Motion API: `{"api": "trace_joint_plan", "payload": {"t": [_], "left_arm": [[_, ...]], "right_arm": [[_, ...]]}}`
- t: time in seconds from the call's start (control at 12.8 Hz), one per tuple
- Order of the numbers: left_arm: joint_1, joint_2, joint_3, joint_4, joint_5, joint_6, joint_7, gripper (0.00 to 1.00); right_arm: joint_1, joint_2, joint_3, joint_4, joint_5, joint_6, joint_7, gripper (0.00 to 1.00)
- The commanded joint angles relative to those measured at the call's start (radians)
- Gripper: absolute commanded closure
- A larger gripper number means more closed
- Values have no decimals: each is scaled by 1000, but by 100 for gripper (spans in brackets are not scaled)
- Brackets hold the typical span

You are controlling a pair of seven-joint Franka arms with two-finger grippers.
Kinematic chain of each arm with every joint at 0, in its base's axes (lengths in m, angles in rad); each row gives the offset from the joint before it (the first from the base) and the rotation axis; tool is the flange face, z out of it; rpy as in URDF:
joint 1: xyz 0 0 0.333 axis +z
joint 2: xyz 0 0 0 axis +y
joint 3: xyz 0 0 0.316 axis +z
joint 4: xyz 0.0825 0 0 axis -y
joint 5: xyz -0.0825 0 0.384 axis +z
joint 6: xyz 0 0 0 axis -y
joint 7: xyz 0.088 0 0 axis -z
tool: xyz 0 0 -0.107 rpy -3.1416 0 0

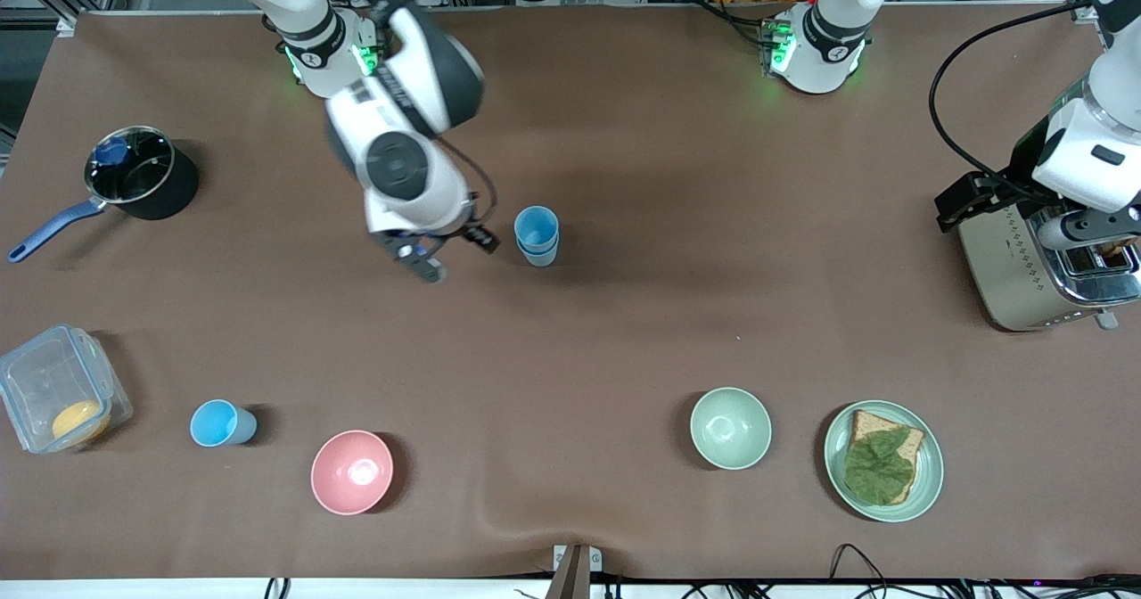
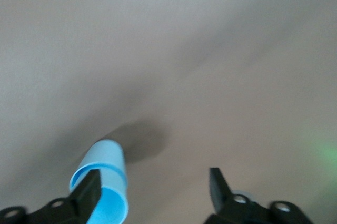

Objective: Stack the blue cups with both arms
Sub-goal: 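Open the right gripper and draw it back from the stacked cups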

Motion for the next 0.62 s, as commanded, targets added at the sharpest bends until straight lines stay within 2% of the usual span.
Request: {"api": "trace_joint_plan", "payload": {"t": [0.0, 0.31, 0.55], "left_arm": [[6, -25, 1, -14, -26, -12, 17, 0], [8, -28, 4, -11, -26, -12, 31, 0], [8, -26, 5, -8, -26, -12, 31, 0]], "right_arm": [[-128, -39, 14, -13, -37, -64, -226, 0], [-373, -111, 15, -50, -44, -146, -708, 0], [-446, -217, 14, -139, -44, -151, -902, 0]]}}
